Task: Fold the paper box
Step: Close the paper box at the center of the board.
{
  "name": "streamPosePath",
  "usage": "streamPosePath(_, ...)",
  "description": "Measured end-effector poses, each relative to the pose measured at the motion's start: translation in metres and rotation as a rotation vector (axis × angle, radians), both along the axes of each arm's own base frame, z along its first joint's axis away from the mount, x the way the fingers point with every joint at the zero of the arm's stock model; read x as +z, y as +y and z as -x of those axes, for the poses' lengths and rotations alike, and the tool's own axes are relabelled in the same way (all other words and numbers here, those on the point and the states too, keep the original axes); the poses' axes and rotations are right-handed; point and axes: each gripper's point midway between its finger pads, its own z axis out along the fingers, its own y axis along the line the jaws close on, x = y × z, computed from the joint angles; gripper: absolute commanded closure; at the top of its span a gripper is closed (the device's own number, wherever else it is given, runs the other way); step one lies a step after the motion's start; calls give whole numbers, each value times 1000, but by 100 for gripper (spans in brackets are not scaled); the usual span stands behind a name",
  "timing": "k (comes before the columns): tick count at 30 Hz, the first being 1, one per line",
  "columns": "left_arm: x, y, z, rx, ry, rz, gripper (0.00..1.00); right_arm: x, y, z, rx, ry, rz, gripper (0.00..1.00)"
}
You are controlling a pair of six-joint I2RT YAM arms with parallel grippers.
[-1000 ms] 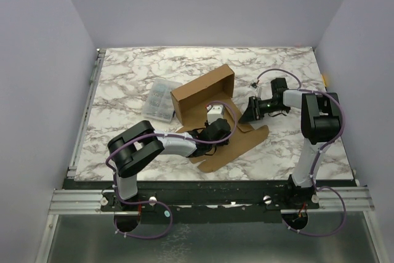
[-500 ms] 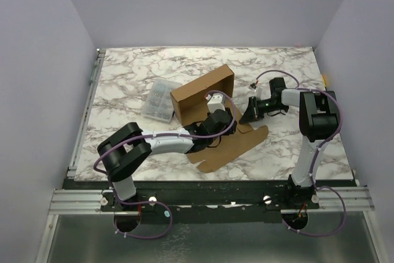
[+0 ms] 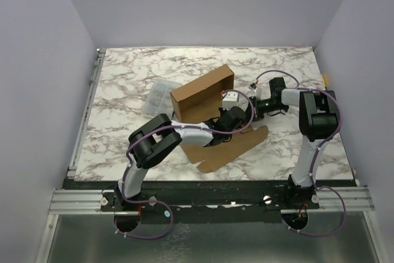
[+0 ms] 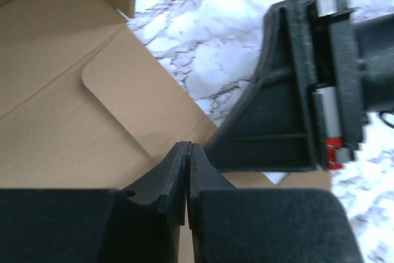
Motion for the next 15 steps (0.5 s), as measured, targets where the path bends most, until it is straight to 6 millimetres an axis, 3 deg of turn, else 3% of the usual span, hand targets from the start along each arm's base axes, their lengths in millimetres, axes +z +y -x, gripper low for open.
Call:
streamPosePath(7,-39,14,-22,75,8,-135,98,0,0,0,1,-1,0,90)
streamPosePath(15,-43,12,-32,98,15,-141,100,8,2,-1,35,-72,15,86)
